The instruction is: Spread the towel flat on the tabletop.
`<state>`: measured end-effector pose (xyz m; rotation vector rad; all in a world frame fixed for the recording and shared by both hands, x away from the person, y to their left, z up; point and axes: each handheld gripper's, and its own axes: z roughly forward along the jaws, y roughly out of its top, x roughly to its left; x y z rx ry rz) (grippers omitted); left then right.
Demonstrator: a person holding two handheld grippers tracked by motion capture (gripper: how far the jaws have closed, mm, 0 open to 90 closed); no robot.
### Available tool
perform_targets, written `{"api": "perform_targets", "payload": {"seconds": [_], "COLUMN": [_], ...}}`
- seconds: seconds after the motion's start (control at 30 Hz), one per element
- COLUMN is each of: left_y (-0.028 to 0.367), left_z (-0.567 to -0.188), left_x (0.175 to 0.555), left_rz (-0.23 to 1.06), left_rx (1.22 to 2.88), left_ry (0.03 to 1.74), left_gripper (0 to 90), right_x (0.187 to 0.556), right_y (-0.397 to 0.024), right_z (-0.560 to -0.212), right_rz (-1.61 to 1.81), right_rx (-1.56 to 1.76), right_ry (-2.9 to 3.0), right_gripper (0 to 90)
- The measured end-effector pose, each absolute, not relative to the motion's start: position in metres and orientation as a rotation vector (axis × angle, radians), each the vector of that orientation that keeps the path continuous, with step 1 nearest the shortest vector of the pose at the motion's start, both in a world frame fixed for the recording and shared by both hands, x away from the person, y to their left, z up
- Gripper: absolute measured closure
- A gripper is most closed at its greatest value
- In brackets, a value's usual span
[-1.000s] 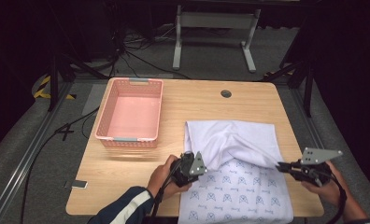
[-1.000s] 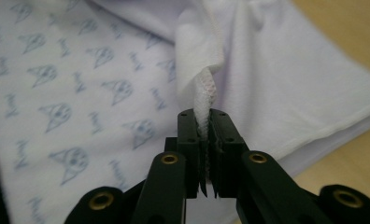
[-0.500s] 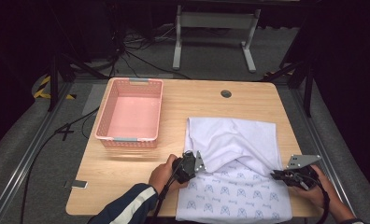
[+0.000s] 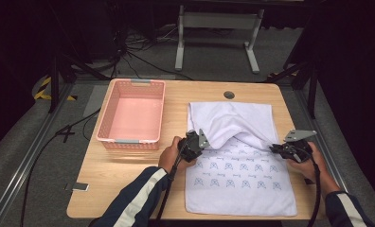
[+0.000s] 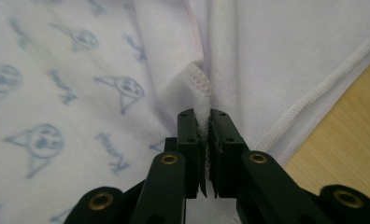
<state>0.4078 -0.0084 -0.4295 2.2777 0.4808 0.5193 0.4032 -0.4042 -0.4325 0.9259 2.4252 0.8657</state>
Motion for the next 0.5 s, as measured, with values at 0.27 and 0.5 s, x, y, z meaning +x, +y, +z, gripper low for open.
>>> {"api": "perform_targets", "payload": {"seconds": [0.27, 0.5], "left_y": [0.026, 0.047], "left_z": [-0.387, -0.393], "left_x": [0.374, 0.334], "left_rz": [0.497, 0.433], "left_rx": [2.094, 2.145], "left_ry": [0.396, 0.258], "left_gripper": [88.1, 88.0], "right_x": [0.359, 0.312], "right_y": [-0.432, -0.436], "right_z": [-0.374, -0.374], "right_rz": [1.154, 1.181], "right_rx": [0.784, 0.574], "right_ry": [2.316, 2.478], "right_gripper": [83.8, 83.5]}}
